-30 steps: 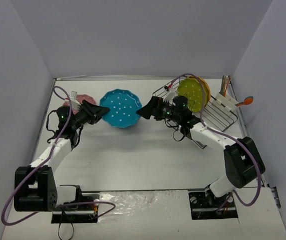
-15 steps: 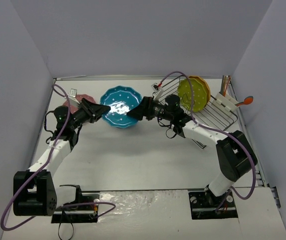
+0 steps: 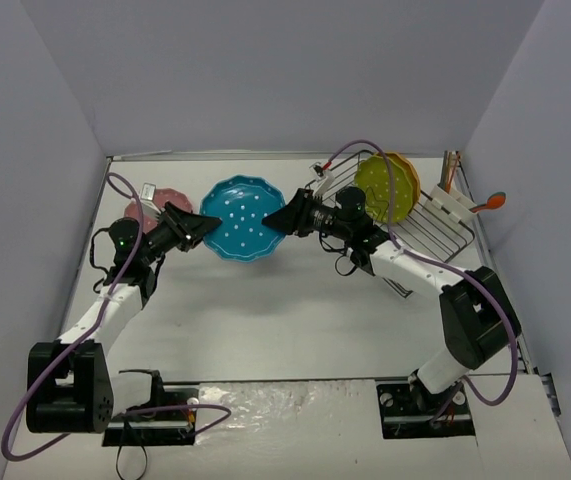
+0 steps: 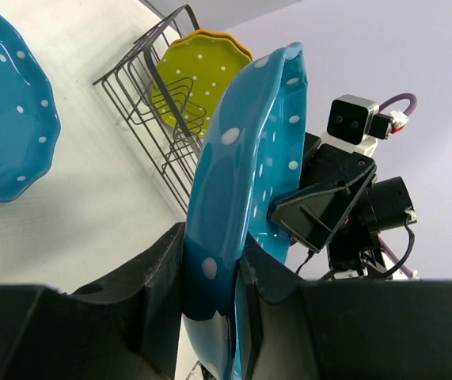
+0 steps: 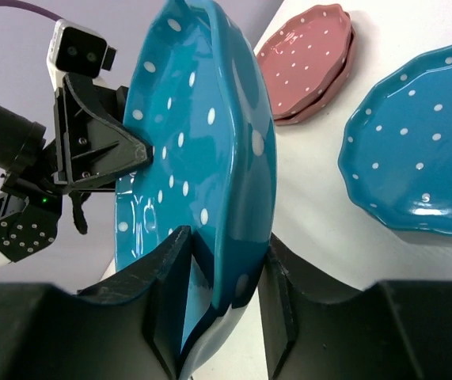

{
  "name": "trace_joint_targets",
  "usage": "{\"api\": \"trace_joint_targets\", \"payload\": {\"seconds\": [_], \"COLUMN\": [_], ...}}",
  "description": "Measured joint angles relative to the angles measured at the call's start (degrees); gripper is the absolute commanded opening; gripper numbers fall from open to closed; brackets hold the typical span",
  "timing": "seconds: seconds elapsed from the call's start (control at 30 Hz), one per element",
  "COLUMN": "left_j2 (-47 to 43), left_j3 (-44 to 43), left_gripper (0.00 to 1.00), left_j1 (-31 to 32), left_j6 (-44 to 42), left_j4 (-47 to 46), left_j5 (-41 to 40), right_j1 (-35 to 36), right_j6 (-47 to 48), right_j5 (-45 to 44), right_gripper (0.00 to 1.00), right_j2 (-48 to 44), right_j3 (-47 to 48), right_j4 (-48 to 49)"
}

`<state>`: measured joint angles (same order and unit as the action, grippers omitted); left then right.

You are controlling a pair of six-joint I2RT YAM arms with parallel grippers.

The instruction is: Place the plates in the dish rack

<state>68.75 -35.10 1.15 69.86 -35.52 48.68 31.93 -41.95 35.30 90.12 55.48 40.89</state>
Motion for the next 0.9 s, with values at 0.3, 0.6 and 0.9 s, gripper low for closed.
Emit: {"api": "trace_joint_targets", "payload": {"seconds": [0.3, 0.6, 0.9], "left_j2": [-3.47, -9.16, -10.64], "left_j3": [-0.55, -11.01, -20.99], "left_gripper": [0.86, 0.97, 0.97], "left_j1": [0.24, 0.20, -0.04], "left_j6": [-10.11, -27.92, -43.34], "left_j4": [12.71, 41.05, 62.09], "left_j5": [-1.67, -15.09, -33.95], "right_j1": [-0.02, -4.97, -12.29], "right_j6": [6.93, 23.98, 47.12], "right_j5": [-0.41, -4.67, -17.33], "right_gripper": [0.00, 0.00, 0.00], "right_j2": [-3.67, -11.51, -16.34], "right_j3": [-0.02, 2.21, 12.70], "right_j4": [-5.50, -23.72, -36.53]}}
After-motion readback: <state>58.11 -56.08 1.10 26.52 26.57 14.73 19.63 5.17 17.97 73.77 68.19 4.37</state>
